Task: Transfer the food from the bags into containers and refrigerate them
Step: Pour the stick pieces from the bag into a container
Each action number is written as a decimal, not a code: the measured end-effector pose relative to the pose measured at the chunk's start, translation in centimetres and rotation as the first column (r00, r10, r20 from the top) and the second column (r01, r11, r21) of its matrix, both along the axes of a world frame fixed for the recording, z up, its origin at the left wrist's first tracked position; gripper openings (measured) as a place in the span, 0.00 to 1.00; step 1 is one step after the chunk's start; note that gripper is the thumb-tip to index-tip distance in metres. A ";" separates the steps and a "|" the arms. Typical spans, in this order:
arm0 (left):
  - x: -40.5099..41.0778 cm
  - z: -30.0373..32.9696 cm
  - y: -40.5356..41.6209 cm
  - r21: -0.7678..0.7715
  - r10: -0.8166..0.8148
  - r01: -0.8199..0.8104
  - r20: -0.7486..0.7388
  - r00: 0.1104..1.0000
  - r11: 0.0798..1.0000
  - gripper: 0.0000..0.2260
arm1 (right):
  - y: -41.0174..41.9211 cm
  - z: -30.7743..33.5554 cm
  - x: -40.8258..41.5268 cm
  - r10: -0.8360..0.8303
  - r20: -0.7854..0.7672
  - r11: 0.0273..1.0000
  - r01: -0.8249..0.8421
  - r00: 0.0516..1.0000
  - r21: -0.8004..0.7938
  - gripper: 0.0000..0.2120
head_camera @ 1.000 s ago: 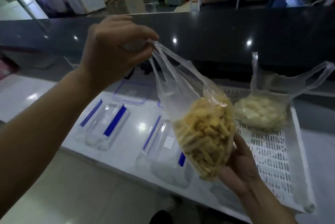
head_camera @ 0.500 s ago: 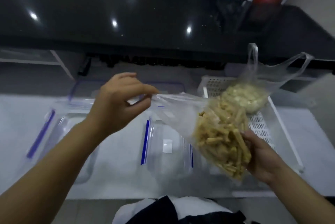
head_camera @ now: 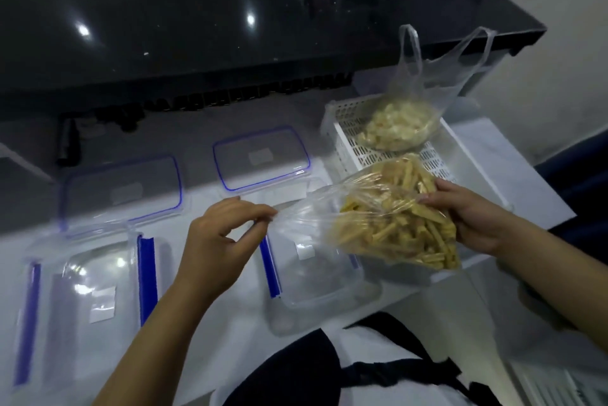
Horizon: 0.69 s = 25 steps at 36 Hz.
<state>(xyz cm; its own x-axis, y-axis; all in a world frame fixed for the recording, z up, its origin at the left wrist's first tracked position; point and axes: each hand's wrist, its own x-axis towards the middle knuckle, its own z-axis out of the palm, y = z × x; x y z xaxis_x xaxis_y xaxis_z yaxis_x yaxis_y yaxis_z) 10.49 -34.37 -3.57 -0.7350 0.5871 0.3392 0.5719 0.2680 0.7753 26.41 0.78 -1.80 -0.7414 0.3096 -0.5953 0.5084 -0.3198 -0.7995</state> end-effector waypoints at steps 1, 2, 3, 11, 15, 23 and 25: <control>-0.3 -0.2 0.0 -0.012 -0.016 0.016 0.012 1.000 1.000 0.07 | 0.1 0.0 -0.1 -0.001 0.004 1.000 0.001 1.000 0.015 0.27; -0.7 -0.3 0.0 -0.029 -0.030 0.031 0.021 0.999 0.999 0.09 | 0.1 0.0 -0.2 0.000 0.011 1.000 0.000 1.000 0.031 0.28; -1.0 -0.3 0.0 -0.047 -0.045 0.046 0.027 0.999 0.998 0.10 | 0.1 0.1 -0.4 0.001 0.020 0.999 -0.002 1.000 0.046 0.28; -1.3 -1.7 0.1 -0.075 -0.064 0.072 0.111 0.992 0.995 0.11 | 0.3 1.0 -1.5 -0.005 0.035 0.995 0.002 0.999 0.101 0.26; -0.1 -2.8 -0.2 -0.078 0.003 0.010 0.156 0.988 0.997 0.12 | 0.1 1.6 -2.0 0.011 0.040 0.991 -0.016 0.999 0.132 0.28; 1.6 -4.4 -0.5 -0.074 0.133 -0.119 0.236 0.963 0.990 0.14 | -0.2 2.4 -3.1 0.064 0.011 0.988 -0.065 0.998 0.141 0.27; 1.9 -4.6 -0.4 -0.081 0.156 -0.140 0.259 0.953 0.987 0.13 | -0.2 2.7 -3.3 0.090 -0.005 0.989 -0.089 0.996 0.116 0.27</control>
